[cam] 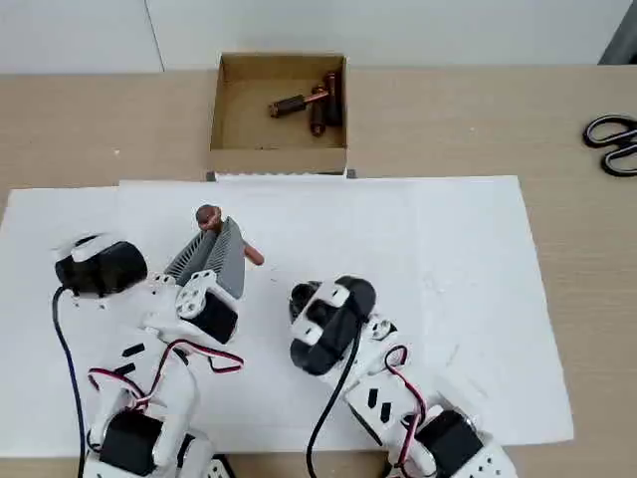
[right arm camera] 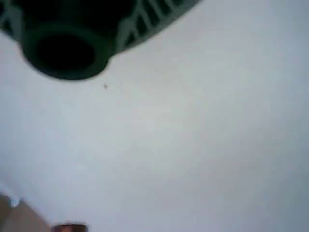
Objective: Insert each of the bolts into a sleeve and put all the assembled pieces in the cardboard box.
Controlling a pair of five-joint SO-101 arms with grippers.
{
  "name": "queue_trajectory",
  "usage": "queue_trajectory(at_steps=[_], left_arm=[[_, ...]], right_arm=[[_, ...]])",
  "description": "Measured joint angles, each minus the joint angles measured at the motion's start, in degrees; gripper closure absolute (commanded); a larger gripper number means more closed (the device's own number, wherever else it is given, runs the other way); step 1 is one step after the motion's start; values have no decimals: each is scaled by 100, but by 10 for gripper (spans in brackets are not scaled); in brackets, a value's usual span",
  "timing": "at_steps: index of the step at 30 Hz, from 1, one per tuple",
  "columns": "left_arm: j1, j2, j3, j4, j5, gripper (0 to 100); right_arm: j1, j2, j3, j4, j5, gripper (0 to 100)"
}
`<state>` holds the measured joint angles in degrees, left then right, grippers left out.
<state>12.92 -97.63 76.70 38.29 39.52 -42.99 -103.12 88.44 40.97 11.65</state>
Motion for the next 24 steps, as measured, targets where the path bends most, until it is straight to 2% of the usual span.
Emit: queue_trajectory(at_steps=[5,11,16,24], left_arm=[[387,0,0,0,88,995],[870,0,0,0,88,995],[976,0,0,0,88,995],[976,0,0,237,-53,995]], right_arm=[[-26,0,211,-492,79,995],[-18,0,255,-501,132,995],[-18,0,255,26,255,995],[-9,0,255,35,255,995]])
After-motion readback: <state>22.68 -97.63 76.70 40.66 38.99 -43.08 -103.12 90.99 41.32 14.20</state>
